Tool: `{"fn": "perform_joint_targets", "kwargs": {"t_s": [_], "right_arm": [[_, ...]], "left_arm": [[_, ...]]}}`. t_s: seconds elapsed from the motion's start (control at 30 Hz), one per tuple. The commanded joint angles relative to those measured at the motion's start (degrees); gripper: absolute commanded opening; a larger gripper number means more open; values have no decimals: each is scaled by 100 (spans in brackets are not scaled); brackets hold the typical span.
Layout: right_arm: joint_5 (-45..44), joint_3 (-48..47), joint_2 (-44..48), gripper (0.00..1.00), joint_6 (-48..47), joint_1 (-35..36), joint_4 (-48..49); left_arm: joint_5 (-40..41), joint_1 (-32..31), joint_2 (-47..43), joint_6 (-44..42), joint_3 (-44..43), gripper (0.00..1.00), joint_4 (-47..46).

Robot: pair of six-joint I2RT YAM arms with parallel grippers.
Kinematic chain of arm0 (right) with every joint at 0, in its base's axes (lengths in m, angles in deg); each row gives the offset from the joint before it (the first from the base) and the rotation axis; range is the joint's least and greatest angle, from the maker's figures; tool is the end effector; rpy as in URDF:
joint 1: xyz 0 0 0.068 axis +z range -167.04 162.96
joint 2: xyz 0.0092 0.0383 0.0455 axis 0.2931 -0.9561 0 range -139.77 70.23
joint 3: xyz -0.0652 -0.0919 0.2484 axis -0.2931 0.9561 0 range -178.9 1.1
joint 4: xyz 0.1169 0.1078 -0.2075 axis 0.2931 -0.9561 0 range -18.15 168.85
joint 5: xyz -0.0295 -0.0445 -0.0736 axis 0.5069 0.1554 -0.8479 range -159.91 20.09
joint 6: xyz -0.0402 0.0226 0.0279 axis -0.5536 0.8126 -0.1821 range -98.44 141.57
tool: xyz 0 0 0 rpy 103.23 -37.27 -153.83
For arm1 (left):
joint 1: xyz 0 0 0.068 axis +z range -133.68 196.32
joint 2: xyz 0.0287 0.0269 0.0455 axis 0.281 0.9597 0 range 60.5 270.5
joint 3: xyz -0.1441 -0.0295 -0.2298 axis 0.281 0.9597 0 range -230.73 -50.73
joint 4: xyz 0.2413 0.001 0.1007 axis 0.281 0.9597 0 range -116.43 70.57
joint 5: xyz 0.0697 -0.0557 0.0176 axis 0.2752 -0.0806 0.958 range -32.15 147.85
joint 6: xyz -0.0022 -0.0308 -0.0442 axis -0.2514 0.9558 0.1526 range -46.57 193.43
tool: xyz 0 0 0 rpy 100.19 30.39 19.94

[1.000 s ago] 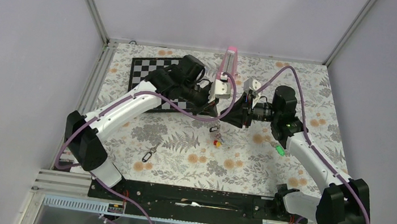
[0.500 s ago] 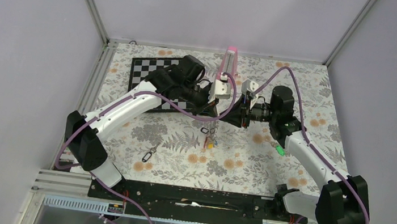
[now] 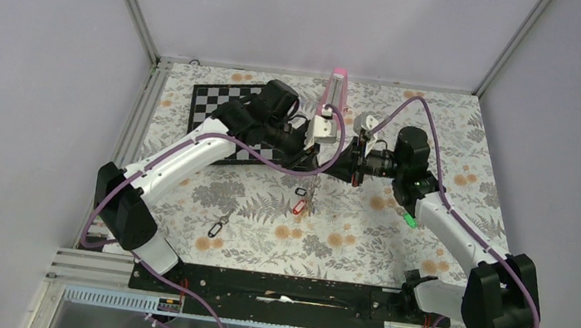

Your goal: Put the keys on the keyring

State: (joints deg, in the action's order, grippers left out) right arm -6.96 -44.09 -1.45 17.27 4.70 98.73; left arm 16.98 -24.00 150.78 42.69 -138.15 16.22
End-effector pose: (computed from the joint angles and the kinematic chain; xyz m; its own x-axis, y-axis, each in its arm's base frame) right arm 0.2415 0.1305 0.2982 -0.0326 -0.0496 -0.9982 -0.9954 0.0912 0.0279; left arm 0.2439 -0.2377 0.3532 -0.0387 0.5399 -0.8408 0.9991 0.0047 -0.0430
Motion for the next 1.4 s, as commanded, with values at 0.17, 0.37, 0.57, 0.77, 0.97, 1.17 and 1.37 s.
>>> {"fn": "perform_joint_targets", "kwargs": {"t_s": [0.17,0.37,0.57,0.77,0.97,1.17,1.37], "right_arm": [[67,131,-39,0,2416,-137,2767],[-23,371,-83,0,2849,-169,3446],[-127,551,-84,0,3130,-244,3956],[-171,650,-135,0,3385,-262,4297],[-188,718,-162,0,3521,-266,4518],[-205,747,-167,0,3514,-265,4518],[-215,752,-139,0,3514,-266,4525]], "left_arm": [[-1431,690,-398,122,-55,38,-445],[-1941,959,-656,828,478,38,-1566],[-2363,958,-766,1513,1045,36,-2624],[-2633,958,-835,2387,1550,33,-3896],[-2537,955,-822,2626,1701,26,-4239],[-2559,948,-730,2955,1727,19,-4646],[-2647,938,-696,2971,1802,14,-4658]]}}
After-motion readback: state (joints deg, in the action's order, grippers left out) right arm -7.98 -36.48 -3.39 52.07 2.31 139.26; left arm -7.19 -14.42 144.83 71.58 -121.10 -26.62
